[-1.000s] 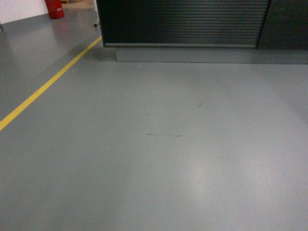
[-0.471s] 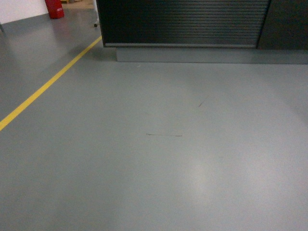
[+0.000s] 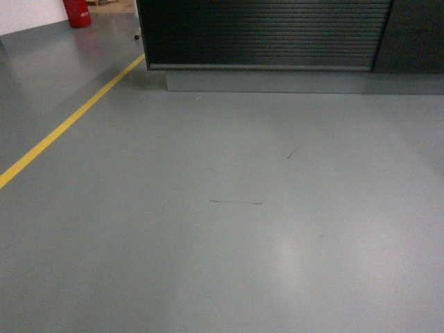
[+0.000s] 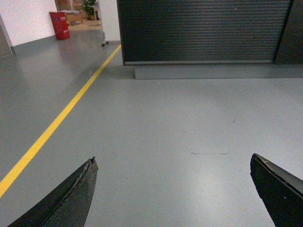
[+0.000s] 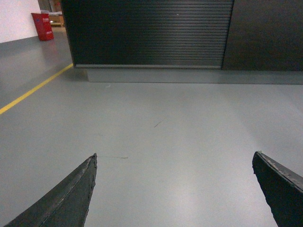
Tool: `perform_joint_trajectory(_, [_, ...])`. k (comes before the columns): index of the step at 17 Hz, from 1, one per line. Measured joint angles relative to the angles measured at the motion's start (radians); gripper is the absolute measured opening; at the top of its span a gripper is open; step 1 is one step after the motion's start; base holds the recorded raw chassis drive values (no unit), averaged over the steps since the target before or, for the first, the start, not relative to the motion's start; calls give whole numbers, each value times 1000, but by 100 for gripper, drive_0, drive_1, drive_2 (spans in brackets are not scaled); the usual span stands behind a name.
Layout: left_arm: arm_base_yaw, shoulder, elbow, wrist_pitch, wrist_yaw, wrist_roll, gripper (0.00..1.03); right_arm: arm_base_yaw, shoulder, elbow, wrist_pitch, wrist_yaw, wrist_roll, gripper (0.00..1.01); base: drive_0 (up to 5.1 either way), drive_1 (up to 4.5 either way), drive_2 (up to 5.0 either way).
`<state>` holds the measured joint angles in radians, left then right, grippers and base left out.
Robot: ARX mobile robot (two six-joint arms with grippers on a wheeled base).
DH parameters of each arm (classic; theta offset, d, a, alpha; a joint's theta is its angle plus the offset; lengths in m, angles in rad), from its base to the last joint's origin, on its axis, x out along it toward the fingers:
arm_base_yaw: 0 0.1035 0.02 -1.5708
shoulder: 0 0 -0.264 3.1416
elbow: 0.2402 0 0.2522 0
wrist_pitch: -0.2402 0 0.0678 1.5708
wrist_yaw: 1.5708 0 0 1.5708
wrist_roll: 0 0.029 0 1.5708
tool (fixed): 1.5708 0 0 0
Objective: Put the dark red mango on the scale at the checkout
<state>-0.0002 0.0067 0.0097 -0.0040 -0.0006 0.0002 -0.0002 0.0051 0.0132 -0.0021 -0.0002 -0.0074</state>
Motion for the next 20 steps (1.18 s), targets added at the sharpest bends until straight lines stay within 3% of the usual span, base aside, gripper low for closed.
perform_joint_trajectory(20, [0, 0, 0, 0, 0, 0, 98, 0, 0, 0, -2, 0, 0, 98, 1, 421, -418])
